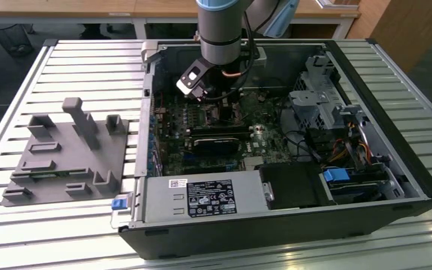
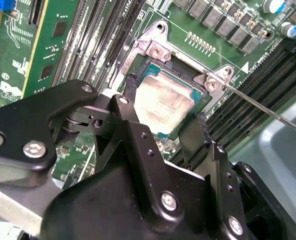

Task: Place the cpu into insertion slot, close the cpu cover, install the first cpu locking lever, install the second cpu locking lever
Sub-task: 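Place the cpu into insertion slot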

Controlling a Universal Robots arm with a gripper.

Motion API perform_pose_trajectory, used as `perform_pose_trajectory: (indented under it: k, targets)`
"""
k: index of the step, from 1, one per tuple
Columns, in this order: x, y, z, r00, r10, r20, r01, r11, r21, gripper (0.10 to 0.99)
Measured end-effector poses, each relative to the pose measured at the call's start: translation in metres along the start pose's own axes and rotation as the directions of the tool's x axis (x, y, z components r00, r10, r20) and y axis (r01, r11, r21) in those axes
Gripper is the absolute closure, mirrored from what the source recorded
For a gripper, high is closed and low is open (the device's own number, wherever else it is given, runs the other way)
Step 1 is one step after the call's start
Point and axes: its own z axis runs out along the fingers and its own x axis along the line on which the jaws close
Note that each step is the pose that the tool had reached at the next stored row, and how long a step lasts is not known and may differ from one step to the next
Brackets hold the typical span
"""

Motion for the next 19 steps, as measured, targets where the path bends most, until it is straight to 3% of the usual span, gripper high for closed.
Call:
perform_pose_trajectory:
  k: [3,4,5,7,8,10,12,14,15,16,19]
  targets:
    - [0.0001,0.0005,-0.0051,1.0,0.0,-0.0001,0.0,1.0,0.0,0.486]
    - [0.0002,0.0006,-0.0063,1.0,0.0,-0.0001,0.0,1.0,0.001,0.549]
    - [0.0002,0.0008,-0.0074,1.0,0.0,-0.0001,0.0,1.0,0.001,0.549]
    - [0.0002,0.0013,-0.0093,1.0,0.0,-0.0001,0.0,1.0,0.002,0.667]
    - [0.0003,0.0015,-0.0098,1.0,0.0,-0.0002,0.0,1.0,0.004,0.667]
    - [0.0003,0.0023,-0.0106,1.0,0.0,-0.0002,0.0,1.0,0.007,0.784]
    - [0.0003,0.0029,-0.0112,1.0,0.0,-0.0001,0.0,0.9999,0.01,0.784]
    - [0.0003,0.0034,-0.0116,1.0,0.0,-0.0001,0.0,0.9999,0.012,0.902]
    - [0.0003,0.0035,-0.0119,1.0,0.0,0.0,0.0,0.9999,0.013,0.902]
    - [0.0003,0.0035,-0.0121,1.0,0.0,0.0001,0.0,0.9999,0.014,0.961]
    - [0.0004,0.0036,-0.0129,1.0,0.0,-0.0001,0.0,0.9999,0.014,0.98]
